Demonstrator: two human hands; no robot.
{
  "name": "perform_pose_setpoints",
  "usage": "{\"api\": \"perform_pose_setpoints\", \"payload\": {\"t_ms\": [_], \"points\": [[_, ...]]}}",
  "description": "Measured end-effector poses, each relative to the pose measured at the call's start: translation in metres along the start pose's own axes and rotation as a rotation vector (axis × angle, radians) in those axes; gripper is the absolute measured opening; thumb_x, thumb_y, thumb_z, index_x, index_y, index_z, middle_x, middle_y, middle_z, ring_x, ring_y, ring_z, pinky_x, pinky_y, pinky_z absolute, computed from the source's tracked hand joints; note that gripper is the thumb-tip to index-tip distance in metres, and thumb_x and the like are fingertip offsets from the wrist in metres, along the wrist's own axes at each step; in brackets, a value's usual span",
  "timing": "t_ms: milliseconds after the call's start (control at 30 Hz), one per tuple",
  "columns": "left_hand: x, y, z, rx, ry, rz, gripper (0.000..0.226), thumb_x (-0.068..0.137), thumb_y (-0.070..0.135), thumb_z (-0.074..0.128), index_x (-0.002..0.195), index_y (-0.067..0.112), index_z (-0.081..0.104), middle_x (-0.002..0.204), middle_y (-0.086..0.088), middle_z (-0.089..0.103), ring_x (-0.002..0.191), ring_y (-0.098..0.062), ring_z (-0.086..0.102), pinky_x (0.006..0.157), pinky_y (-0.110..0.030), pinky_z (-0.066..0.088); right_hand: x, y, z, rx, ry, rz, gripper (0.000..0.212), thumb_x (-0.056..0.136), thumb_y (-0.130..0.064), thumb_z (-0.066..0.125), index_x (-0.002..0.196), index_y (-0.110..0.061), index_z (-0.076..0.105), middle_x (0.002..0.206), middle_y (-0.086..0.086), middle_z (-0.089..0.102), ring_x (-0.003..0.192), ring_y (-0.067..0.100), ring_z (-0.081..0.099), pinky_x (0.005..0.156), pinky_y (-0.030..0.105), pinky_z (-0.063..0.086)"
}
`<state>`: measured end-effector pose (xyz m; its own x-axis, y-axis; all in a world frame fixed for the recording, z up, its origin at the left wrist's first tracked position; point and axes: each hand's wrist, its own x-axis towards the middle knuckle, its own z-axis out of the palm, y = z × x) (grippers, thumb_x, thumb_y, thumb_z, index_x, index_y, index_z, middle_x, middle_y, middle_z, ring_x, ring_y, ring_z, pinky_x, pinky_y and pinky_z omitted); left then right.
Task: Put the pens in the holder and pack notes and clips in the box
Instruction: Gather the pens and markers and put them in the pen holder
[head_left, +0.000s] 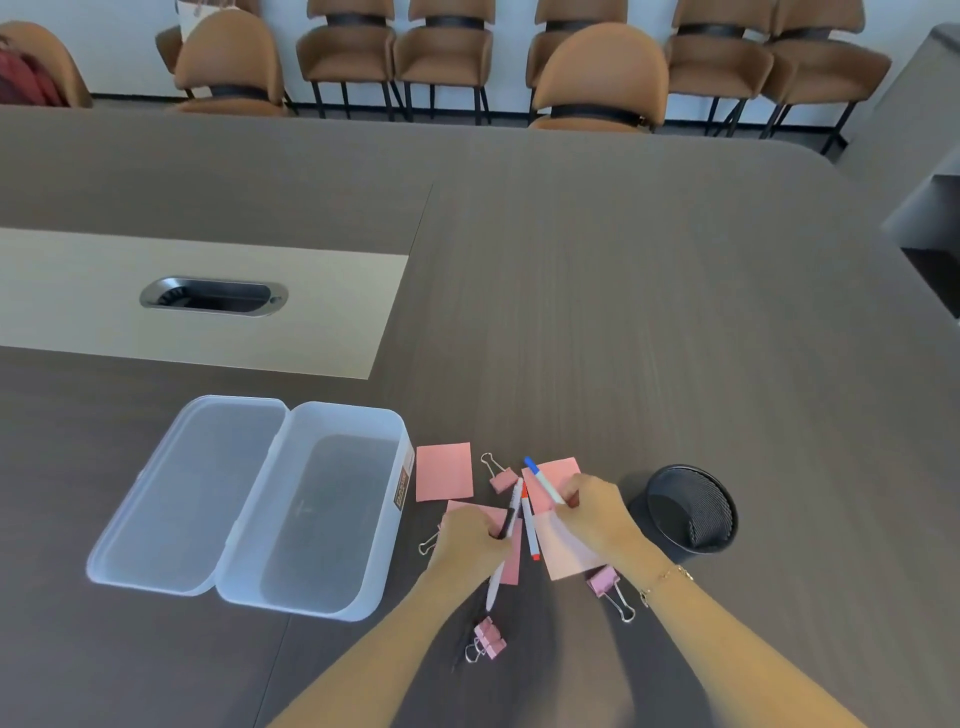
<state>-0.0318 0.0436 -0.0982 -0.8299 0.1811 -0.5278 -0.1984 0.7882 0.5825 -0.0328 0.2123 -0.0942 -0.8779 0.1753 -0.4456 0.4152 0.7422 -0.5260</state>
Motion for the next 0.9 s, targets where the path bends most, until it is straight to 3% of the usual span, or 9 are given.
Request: {"api": "perform_pose_setpoints", "payload": {"t_ms": [133, 300, 400, 467, 567, 633, 733, 833, 900], "points": [[0.001, 0.000, -0.030, -0.013, 0.019, 0.009, 0.028, 0.084, 0.030, 0.064, 0.080, 0.005, 0.075, 0.056, 0.003, 0.052, 0.049, -0.007, 0.047, 0.048, -0.014, 0.032, 0.001, -0.010, 0.004, -0.005, -0.077, 0.044, 0.008, 0.085, -0.003, 0.053, 0.082, -0.008, 0.058, 0.087, 0.006, 0.054, 0.078, 0.022, 0.050, 0.052, 0.021, 0.035], [0.004, -0.002, -0.056, 0.022, 0.062, -0.009, 0.026, 0.084, 0.030, 0.061, 0.067, 0.011, 0.066, 0.064, -0.005, 0.061, 0.057, -0.016, 0.055, 0.055, -0.016, 0.037, -0.001, -0.030, 0.027, 0.032, -0.085, 0.064, 0.013, 0.085, -0.004, 0.054, 0.075, -0.011, 0.049, 0.066, -0.001, 0.044, 0.057, 0.017, 0.046, 0.044, 0.020, 0.030], [0.003, -0.004, -0.061, -0.029, 0.085, -0.004, 0.022, 0.084, 0.029, 0.063, 0.077, 0.008, 0.067, 0.082, -0.014, 0.070, 0.066, -0.020, 0.061, 0.055, -0.015, 0.041, -0.003, -0.041, 0.035, -0.010, -0.032, 0.066, 0.006, 0.088, -0.006, 0.053, 0.093, -0.006, 0.056, 0.079, 0.005, 0.052, 0.065, 0.022, 0.055, 0.058, 0.032, 0.050], [-0.001, -0.004, -0.065, -0.054, 0.096, 0.010, 0.025, 0.084, 0.028, 0.065, 0.086, 0.004, 0.070, 0.087, -0.013, 0.073, 0.071, -0.020, 0.062, 0.057, -0.015, 0.042, -0.003, -0.045, 0.039, -0.037, -0.032, 0.055, 0.010, 0.089, -0.006, 0.051, 0.098, -0.004, 0.057, 0.089, 0.008, 0.051, 0.076, 0.028, 0.054, 0.067, 0.036, 0.048], [-0.005, 0.000, -0.071, -0.076, 0.109, 0.044, 0.026, 0.082, 0.031, 0.067, 0.086, 0.006, 0.070, 0.089, -0.010, 0.072, 0.075, -0.020, 0.063, 0.067, -0.023, 0.047, -0.006, -0.046, 0.040, -0.021, -0.037, 0.053, 0.014, 0.088, -0.006, 0.053, 0.100, -0.003, 0.058, 0.088, 0.006, 0.048, 0.076, 0.022, 0.049, 0.065, 0.031, 0.042], [-0.008, 0.007, -0.077, -0.094, 0.112, 0.075, 0.022, 0.082, 0.029, 0.068, 0.082, 0.008, 0.069, 0.089, -0.010, 0.072, 0.076, -0.022, 0.064, 0.075, -0.029, 0.051, -0.013, -0.046, 0.032, 0.058, -0.049, 0.062, 0.004, 0.085, -0.008, 0.055, 0.083, -0.006, 0.059, 0.077, 0.004, 0.050, 0.063, 0.019, 0.050, 0.054, 0.026, 0.042], [-0.013, 0.025, -0.088, -0.154, 0.113, 0.149, 0.017, 0.082, 0.024, 0.068, 0.083, 0.007, 0.071, 0.088, -0.011, 0.074, 0.082, -0.025, 0.069, 0.081, -0.036, 0.058, -0.025, -0.042, 0.004, 0.158, -0.040, 0.034, 0.030, 0.082, -0.010, 0.058, 0.056, -0.017, 0.045, 0.062, -0.001, 0.047, 0.047, 0.010, 0.044, 0.042, 0.018, 0.032], [-0.020, 0.064, -0.100, -0.152, 0.140, 0.255, 0.017, 0.081, 0.023, 0.069, 0.085, 0.006, 0.071, 0.085, -0.008, 0.073, 0.078, -0.023, 0.069, 0.072, -0.026, 0.057, -0.040, -0.035, -0.042, 0.155, 0.040, -0.026, 0.026, 0.081, -0.012, 0.060, 0.059, -0.023, 0.051, 0.070, 0.001, 0.060, 0.061, 0.016, 0.057, 0.051, 0.016, 0.039], [-0.026, 0.098, -0.103, -0.184, 0.156, 0.333, 0.016, 0.081, 0.023, 0.070, 0.085, 0.007, 0.072, 0.085, -0.009, 0.074, 0.078, -0.025, 0.070, 0.078, -0.030, 0.058, -0.050, -0.026, -0.076, 0.170, 0.109, -0.024, 0.014, 0.082, -0.011, 0.058, 0.069, -0.017, 0.057, 0.074, 0.007, 0.066, 0.067, 0.020, 0.058, 0.054, 0.018, 0.040]]}}
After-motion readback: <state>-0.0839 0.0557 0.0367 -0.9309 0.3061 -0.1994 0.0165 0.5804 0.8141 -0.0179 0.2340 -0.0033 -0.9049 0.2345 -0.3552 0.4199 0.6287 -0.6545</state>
